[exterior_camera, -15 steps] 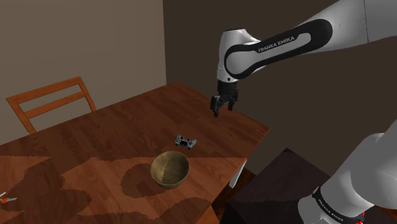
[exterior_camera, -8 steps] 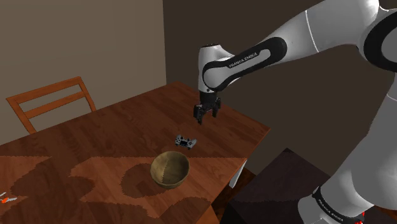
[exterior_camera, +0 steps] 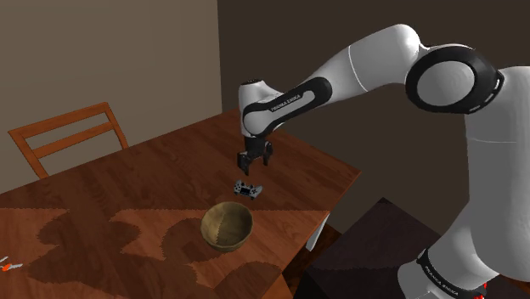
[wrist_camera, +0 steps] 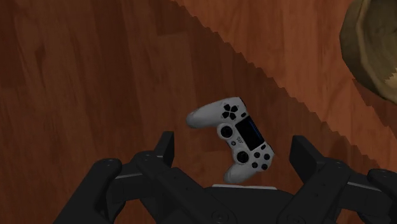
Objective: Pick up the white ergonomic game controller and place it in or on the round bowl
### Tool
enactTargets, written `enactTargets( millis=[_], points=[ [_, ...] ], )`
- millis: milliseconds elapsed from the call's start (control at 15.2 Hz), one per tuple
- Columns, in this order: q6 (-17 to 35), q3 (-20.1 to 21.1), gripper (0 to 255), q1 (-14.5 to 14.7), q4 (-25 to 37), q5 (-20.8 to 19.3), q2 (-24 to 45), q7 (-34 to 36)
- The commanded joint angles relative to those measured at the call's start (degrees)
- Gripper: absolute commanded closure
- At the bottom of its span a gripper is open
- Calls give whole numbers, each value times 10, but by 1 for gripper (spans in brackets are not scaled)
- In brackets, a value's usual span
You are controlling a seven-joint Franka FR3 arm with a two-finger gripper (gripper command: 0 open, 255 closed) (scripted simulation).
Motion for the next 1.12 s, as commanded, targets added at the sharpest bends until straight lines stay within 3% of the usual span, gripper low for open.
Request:
enactTargets(
  millis=[0, 462, 1056],
  points=[
    [-6, -3, 0, 8, 51, -6, 49, 5],
    [-64, -12, 0, 43, 285, -19, 239, 18],
    [-28, -15, 0, 45, 286, -22, 277, 20]
  ],
)
